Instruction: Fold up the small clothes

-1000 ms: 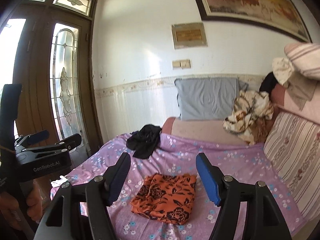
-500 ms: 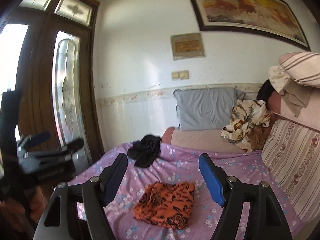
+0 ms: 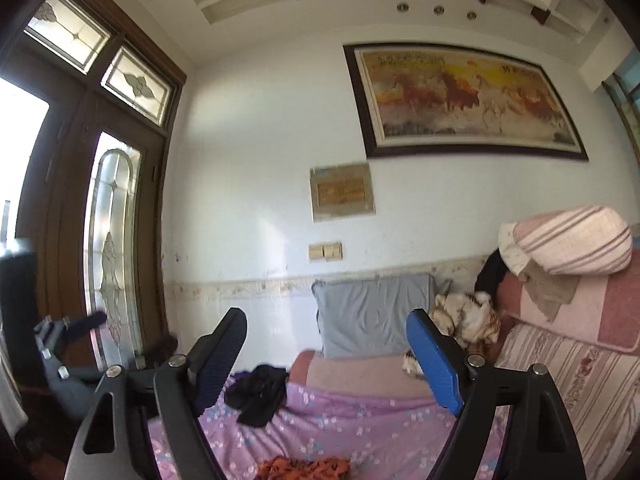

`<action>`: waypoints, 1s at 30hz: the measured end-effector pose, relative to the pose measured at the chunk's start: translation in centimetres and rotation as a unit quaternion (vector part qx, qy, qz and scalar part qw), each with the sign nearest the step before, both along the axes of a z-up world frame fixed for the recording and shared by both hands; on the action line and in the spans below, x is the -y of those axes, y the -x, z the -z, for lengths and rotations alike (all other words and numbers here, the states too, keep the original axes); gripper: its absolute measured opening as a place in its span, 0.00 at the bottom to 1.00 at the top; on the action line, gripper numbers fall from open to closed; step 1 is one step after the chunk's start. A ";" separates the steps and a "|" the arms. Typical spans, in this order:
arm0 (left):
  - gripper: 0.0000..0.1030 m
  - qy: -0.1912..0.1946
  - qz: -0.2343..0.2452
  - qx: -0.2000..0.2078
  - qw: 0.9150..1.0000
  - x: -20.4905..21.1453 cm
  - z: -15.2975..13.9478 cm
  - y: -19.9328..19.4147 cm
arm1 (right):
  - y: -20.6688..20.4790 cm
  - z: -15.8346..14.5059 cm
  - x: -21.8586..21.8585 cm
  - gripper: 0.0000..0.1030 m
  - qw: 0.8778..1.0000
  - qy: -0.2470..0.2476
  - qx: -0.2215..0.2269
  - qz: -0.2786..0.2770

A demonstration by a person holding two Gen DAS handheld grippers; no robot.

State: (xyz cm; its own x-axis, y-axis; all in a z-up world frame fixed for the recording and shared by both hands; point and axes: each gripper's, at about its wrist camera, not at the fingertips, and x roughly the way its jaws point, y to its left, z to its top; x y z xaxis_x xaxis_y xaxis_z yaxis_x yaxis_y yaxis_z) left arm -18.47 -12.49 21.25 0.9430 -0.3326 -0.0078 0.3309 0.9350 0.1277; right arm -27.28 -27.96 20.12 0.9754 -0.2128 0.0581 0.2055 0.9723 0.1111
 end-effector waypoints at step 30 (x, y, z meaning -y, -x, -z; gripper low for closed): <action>1.00 -0.007 -0.108 -0.126 0.986 -7.0 9.4 -11.1 | -11.0 10.8 -0.9 0.82 0.989 -0.044 -0.136 -0.031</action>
State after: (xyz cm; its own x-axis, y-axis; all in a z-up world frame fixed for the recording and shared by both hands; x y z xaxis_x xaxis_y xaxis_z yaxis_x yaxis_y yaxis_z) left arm -7.37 -5.45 11.90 0.9593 -0.1231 -0.2543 0.1477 0.9858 0.0798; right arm -16.24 -27.02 9.35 0.9636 -0.1450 -0.2248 0.1800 0.9731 0.1439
